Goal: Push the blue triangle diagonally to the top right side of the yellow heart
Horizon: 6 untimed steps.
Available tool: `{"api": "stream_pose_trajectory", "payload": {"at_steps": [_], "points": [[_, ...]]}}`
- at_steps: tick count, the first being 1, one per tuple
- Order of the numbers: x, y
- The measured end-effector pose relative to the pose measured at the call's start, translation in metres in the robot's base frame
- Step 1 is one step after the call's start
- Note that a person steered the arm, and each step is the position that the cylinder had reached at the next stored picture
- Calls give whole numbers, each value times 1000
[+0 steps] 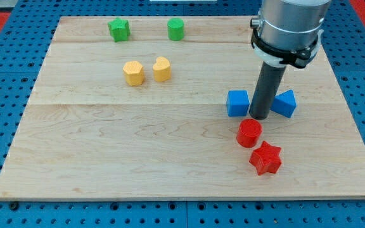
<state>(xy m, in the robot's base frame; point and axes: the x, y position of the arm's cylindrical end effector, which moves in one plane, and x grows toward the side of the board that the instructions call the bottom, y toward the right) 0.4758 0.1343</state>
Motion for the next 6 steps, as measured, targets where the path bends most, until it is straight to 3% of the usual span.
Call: {"api": "stream_pose_trajectory", "payload": {"at_steps": [2, 6], "points": [[-18, 70], [-182, 43]]}}
